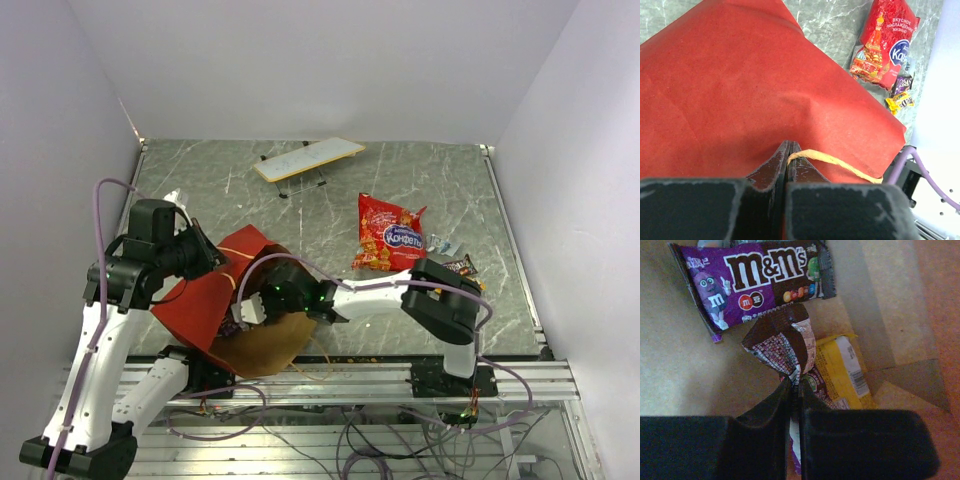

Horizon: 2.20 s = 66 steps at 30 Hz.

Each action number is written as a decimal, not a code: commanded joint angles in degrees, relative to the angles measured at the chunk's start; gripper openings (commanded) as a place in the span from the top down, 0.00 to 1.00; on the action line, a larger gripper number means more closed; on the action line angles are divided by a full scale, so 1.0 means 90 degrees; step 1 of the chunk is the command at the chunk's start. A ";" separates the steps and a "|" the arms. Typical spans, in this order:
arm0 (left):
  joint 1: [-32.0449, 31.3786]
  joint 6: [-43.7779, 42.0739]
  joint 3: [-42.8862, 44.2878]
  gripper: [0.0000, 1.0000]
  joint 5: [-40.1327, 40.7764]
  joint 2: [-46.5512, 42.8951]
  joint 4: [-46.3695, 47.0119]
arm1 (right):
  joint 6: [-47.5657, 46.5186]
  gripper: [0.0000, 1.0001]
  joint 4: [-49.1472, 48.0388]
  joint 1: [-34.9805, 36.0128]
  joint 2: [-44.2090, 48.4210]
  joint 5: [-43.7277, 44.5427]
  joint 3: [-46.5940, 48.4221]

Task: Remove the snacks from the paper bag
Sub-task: Take out the snack from the paper bag, then place the snack at the center of the board.

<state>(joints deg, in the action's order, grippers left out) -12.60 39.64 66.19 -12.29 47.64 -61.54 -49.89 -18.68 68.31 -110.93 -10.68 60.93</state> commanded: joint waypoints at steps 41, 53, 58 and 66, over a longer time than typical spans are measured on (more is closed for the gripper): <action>-0.0026 0.0240 -0.0092 0.93 0.0100 0.0128 0.0868 | 0.5065 1.00 0.2458 -0.0904 0.5826 0.6632 -0.0995; -0.0026 0.0400 -0.0158 0.93 -0.0058 0.0103 0.0917 | 1.1364 1.00 0.6530 -0.5156 0.4650 0.5771 -0.0329; -0.0026 0.0426 -0.0157 0.93 -0.0092 0.0068 0.0909 | 1.1891 1.00 0.6564 -0.6157 0.4654 0.5238 -0.1115; -0.0026 0.0405 -0.0148 0.93 -0.0115 0.0079 0.0809 | 1.1992 1.00 0.6062 -0.6486 0.4347 0.5199 -0.1853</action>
<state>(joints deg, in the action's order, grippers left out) -12.58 43.13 65.06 -12.27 48.73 -55.31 54.17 37.56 10.96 -71.02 36.45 45.76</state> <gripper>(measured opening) 0.075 0.057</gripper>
